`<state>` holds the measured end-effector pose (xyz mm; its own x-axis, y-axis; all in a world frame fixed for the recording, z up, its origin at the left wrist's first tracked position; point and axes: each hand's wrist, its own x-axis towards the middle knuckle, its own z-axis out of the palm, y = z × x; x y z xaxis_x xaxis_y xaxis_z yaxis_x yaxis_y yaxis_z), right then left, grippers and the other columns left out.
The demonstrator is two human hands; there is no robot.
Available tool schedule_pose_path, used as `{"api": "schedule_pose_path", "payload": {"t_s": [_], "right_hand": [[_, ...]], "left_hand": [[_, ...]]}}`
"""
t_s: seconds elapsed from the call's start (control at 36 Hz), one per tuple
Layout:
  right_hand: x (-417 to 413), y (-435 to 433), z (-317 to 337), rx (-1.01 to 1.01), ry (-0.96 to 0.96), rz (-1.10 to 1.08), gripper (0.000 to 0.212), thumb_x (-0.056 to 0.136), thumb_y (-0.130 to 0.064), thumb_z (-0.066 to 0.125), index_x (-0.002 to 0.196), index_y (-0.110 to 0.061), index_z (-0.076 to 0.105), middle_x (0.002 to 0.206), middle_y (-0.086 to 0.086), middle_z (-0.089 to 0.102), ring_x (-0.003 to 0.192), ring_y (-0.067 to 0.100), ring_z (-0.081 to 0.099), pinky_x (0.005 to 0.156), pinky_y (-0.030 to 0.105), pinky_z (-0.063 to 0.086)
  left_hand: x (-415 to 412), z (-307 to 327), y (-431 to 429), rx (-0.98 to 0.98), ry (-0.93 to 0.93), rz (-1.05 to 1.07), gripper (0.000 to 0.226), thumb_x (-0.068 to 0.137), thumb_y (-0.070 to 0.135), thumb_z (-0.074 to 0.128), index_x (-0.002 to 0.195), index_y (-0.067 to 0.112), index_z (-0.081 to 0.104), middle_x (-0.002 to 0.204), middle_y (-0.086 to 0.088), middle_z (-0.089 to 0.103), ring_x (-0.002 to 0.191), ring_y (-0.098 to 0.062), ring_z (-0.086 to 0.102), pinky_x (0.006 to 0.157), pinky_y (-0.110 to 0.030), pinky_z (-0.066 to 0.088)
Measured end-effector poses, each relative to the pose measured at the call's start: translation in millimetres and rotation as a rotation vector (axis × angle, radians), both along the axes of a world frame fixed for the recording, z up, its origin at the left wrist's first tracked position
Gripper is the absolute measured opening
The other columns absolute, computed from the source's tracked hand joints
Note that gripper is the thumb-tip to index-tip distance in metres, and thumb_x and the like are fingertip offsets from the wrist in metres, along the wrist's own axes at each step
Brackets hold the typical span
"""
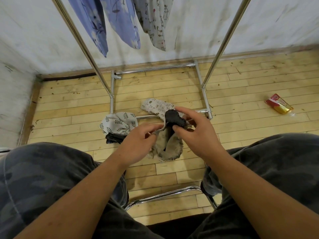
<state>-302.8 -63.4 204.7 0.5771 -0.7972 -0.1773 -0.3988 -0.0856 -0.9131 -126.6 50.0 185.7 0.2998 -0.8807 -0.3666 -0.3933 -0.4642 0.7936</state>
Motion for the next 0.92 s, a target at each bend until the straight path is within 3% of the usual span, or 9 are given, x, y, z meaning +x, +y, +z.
{"api": "schedule_pose_path", "payload": {"t_s": [0.08, 0.17, 0.28, 0.42, 0.53, 0.67, 0.78, 0.83, 0.92], "right_hand": [[1, -1, -1, 0.02, 0.025, 0.021, 0.052, 0.09, -0.022, 0.078, 0.136, -0.042, 0.062, 0.113, -0.006, 0.062, 0.098, -0.005, 0.057, 0.084, 0.011, 0.052], [2, -1, 0, 0.011, 0.055, 0.002, 0.053, 0.09, -0.021, 0.08, 0.136, -0.039, 0.063, 0.108, -0.01, 0.062, 0.091, -0.01, 0.057, 0.074, 0.003, 0.047], [1, -2, 0, -0.004, 0.095, -0.044, 0.056, 0.088, -0.022, 0.082, 0.136, -0.039, 0.061, 0.103, -0.008, 0.063, 0.088, -0.003, 0.058, 0.071, 0.001, 0.046], [1, 0, 0, -0.046, 0.097, -0.014, 0.051, 0.086, -0.024, 0.084, 0.131, -0.037, 0.065, 0.093, -0.004, 0.06, 0.083, 0.0, 0.055, 0.071, 0.007, 0.046], [2, 4, 1, -0.038, 0.079, 0.012, 0.049, 0.085, -0.024, 0.084, 0.127, -0.037, 0.063, 0.089, -0.006, 0.058, 0.079, -0.001, 0.054, 0.071, 0.005, 0.043], [1, 2, 3, -0.013, 0.027, 0.004, 0.046, 0.085, -0.023, 0.084, 0.121, -0.039, 0.059, 0.088, -0.002, 0.058, 0.08, 0.004, 0.055, 0.073, 0.011, 0.048], [0, 1, 3, -0.017, 0.018, -0.019, 0.046, 0.085, -0.023, 0.085, 0.119, -0.038, 0.059, 0.09, 0.002, 0.059, 0.082, 0.007, 0.057, 0.074, 0.016, 0.052], [0, 0, 3, -0.032, 0.031, -0.042, 0.045, 0.085, -0.024, 0.085, 0.119, -0.038, 0.059, 0.09, 0.003, 0.06, 0.078, 0.006, 0.058, 0.07, 0.013, 0.051], [-1, -2, 3, -0.039, 0.048, -0.101, 0.045, 0.085, -0.026, 0.084, 0.122, -0.035, 0.06, 0.09, -0.001, 0.06, 0.077, 0.002, 0.059, 0.067, 0.007, 0.049]], "left_hand": [[0, 0, 0, -0.016, 0.016, 0.045, 0.035, 0.107, 0.024, 0.049, 0.137, 0.038, 0.062, 0.126, 0.019, 0.06, 0.101, 0.005, 0.062, 0.087, -0.018, 0.051], [1, -1, -1, -0.022, -0.016, 0.125, 0.032, 0.108, 0.025, 0.046, 0.133, 0.039, 0.062, 0.123, 0.026, 0.057, 0.108, 0.003, 0.059, 0.082, -0.017, 0.046], [5, -3, -3, 0.009, -0.055, 0.248, 0.033, 0.109, 0.026, 0.044, 0.135, 0.033, 0.062, 0.121, 0.012, 0.062, 0.095, 0.002, 0.061, 0.066, -0.012, 0.044], [11, -10, 1, 0.135, -0.171, 0.327, 0.024, 0.109, 0.032, 0.046, 0.116, 0.02, 0.065, 0.098, 0.004, 0.069, 0.083, -0.011, 0.065, 0.059, -0.02, 0.044], [15, -15, 5, 0.266, -0.102, 0.25, 0.025, 0.106, 0.045, 0.049, 0.112, 0.022, 0.058, 0.101, 0.001, 0.068, 0.081, -0.012, 0.064, 0.061, -0.028, 0.043], [14, -21, 11, 0.396, -0.014, 0.161, 0.015, 0.094, 0.036, 0.068, 0.103, 0.028, 0.058, 0.095, 0.002, 0.073, 0.089, -0.02, 0.07, 0.08, -0.041, 0.059], [15, -22, 10, 0.436, -0.056, 0.154, 0.016, 0.091, 0.037, 0.071, 0.098, 0.026, 0.063, 0.09, -0.001, 0.075, 0.084, -0.022, 0.073, 0.083, -0.045, 0.062], [14, -19, 9, 0.403, -0.072, 0.176, 0.013, 0.092, 0.037, 0.071, 0.094, 0.026, 0.065, 0.086, 0.0, 0.075, 0.083, -0.02, 0.073, 0.08, -0.043, 0.062], [12, -15, 6, 0.329, -0.096, 0.22, 0.011, 0.094, 0.037, 0.071, 0.089, 0.032, 0.062, 0.088, 0.004, 0.072, 0.078, -0.013, 0.068, 0.062, -0.028, 0.051]]}}
